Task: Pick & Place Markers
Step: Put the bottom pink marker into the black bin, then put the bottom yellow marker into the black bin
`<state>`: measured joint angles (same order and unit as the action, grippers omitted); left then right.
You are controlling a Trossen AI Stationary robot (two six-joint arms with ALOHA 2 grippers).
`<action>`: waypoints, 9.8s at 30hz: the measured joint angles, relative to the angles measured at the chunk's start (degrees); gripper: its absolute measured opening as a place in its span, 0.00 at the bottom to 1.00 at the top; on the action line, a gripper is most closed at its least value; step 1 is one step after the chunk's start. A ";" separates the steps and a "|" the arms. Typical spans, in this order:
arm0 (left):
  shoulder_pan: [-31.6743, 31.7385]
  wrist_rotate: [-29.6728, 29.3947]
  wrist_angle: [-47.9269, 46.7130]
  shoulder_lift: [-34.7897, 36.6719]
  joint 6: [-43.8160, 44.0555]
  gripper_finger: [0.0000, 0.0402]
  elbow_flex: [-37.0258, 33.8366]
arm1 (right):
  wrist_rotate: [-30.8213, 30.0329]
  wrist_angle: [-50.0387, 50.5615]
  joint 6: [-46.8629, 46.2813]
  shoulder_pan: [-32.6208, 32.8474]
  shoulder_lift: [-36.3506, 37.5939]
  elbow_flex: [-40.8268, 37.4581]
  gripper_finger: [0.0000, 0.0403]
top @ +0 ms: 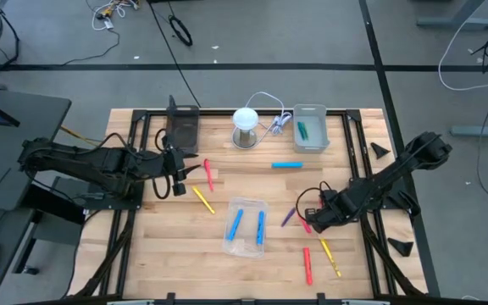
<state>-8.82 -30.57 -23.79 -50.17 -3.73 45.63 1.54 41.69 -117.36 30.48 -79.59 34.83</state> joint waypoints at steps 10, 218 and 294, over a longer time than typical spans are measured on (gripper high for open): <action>0.00 -0.26 0.02 -0.02 0.03 0.37 0.00 | 0.04 0.40 -0.60 0.41 -0.65 0.07 0.20; 61.16 28.33 -56.07 -48.61 32.21 0.09 42.75 | -17.59 -37.66 127.28 -23.77 -7.19 36.30 0.29; 29.97 33.05 -10.52 -2.70 -0.61 0.49 10.97 | -22.12 -36.40 115.91 -22.94 -7.21 35.61 0.29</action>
<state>21.15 2.48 -34.31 -52.87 -4.34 56.59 -20.58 5.29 -1.45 7.54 -86.80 70.44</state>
